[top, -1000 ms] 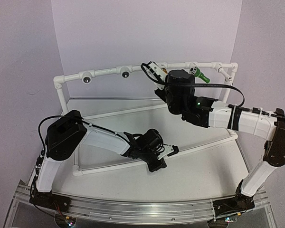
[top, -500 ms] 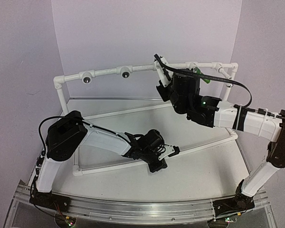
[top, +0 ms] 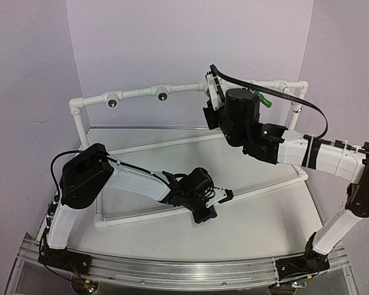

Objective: Install the water faucets
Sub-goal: Screw the water faucet onto the adaptor.

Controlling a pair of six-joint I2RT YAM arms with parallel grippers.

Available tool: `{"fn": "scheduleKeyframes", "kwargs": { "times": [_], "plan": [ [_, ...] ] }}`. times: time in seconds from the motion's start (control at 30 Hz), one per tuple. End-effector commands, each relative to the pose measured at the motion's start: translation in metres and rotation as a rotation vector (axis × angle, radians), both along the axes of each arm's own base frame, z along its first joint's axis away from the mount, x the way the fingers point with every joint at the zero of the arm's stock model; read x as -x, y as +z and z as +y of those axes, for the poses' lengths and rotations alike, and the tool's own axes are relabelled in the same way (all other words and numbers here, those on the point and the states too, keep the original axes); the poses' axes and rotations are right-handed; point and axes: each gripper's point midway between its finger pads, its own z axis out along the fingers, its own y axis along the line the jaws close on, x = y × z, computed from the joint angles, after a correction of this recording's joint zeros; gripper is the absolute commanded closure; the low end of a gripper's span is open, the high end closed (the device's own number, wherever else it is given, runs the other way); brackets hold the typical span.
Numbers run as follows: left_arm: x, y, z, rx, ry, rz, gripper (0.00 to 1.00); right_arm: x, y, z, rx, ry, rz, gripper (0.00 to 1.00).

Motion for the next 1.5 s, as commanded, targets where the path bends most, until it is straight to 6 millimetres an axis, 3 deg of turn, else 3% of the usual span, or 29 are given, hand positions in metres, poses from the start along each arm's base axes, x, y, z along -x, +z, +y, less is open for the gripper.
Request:
{"fn": "scheduleKeyframes", "kwargs": {
  "times": [0.0, 0.73, 1.13, 1.17, 1.27, 1.33, 1.47],
  "plan": [
    [0.025, -0.05, 0.023, -0.159, -0.038, 0.068, 1.0, 0.0, 0.04, -0.005, -0.187, 0.022, -0.065, 1.0],
    [0.03, -0.053, 0.022, -0.169, -0.052, 0.072, 1.0, -0.018, 0.031, -0.018, -0.588, 0.061, 0.028, 1.0],
    [0.028, -0.051, 0.021, -0.176, -0.041, 0.062, 0.99, -0.023, 0.028, -0.023, -0.676, 0.071, 0.039, 1.0],
    [0.027, -0.047, 0.02, -0.172, -0.033, 0.058, 0.96, -0.023, 0.028, -0.023, -0.673, 0.072, 0.04, 1.0],
    [0.019, -0.018, 0.02, -0.154, 0.003, 0.024, 0.67, -0.022, 0.029, -0.025, -0.659, 0.07, 0.041, 1.0],
    [0.025, 0.021, 0.017, -0.068, 0.007, 0.052, 0.51, -0.021, 0.031, -0.025, -0.651, 0.072, 0.042, 1.0],
    [0.032, 0.078, 0.014, 0.051, 0.007, 0.096, 0.34, -0.018, 0.037, -0.025, -0.644, 0.084, 0.042, 1.0]
  ]
}}
